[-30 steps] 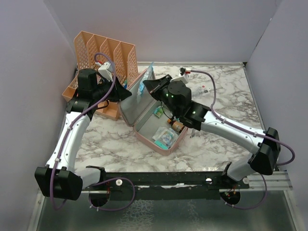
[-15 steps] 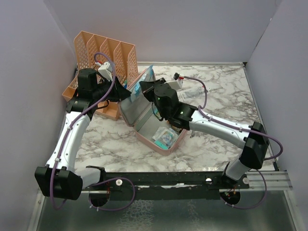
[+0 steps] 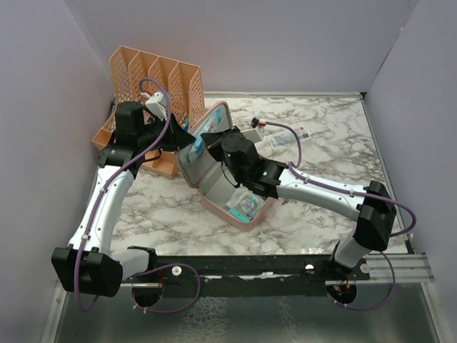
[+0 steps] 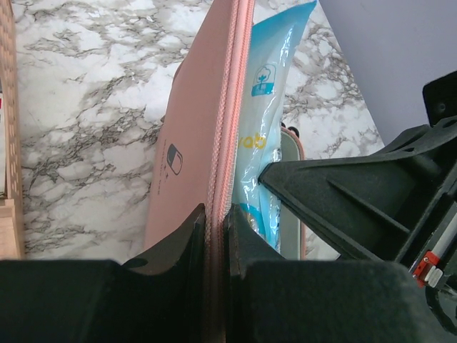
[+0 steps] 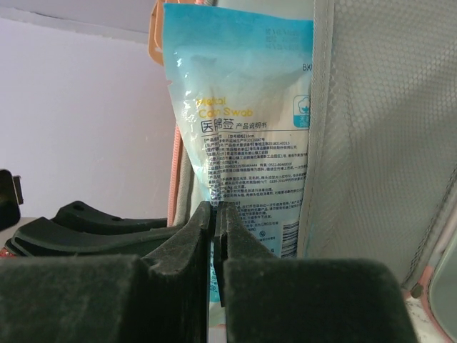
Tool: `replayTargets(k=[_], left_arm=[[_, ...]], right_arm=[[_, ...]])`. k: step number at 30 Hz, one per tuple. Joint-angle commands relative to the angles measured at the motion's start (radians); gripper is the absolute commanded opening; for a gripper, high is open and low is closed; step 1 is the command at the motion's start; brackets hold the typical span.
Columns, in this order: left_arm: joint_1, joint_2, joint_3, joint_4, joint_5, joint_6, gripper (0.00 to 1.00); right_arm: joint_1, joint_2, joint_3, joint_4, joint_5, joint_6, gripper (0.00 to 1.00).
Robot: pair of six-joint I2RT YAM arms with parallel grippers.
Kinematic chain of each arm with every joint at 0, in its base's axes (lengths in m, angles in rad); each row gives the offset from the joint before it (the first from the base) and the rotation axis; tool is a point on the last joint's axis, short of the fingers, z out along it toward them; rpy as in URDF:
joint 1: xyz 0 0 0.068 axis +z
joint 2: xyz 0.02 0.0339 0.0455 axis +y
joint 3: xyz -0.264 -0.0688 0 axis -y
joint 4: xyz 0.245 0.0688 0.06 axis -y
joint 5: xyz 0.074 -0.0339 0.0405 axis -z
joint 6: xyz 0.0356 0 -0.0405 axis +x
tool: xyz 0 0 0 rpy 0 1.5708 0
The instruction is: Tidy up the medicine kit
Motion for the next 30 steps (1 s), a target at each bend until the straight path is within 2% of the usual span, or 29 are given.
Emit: replayTargets(k=[1, 8, 16, 18, 24, 28, 30], left_arm=[[-0.004, 0.007, 0.017, -0.062, 0.002, -0.010, 0.00], [-0.004, 0.023, 0.030, -0.062, 0.006, 0.000, 0.00], [-0.004, 0.036, 0.028, -0.063, 0.021, 0.024, 0.00], [-0.004, 0.036, 0.025, -0.063, 0.024, 0.024, 0.00], [-0.004, 0.037, 0.030, -0.061, 0.010, 0.030, 0.00], [-0.004, 0.035, 0.032, -0.048, 0.007, 0.030, 0.00], [-0.004, 0.040, 0.037, -0.043, 0.012, 0.028, 0.00]], right_arm=[[0.009, -0.020, -0.034, -0.025, -0.092, 0.075, 0.01], [0.008, -0.040, -0.025, -0.042, -0.133, 0.151, 0.01], [0.009, -0.010, 0.050, -0.071, -0.018, 0.138, 0.01], [0.008, 0.028, 0.089, -0.073, 0.030, 0.089, 0.01], [0.004, 0.139, 0.181, -0.171, 0.134, 0.079, 0.01], [0.004, 0.151, 0.153, -0.115, 0.146, 0.016, 0.01], [0.004, 0.135, 0.097, -0.030, 0.131, -0.021, 0.01]])
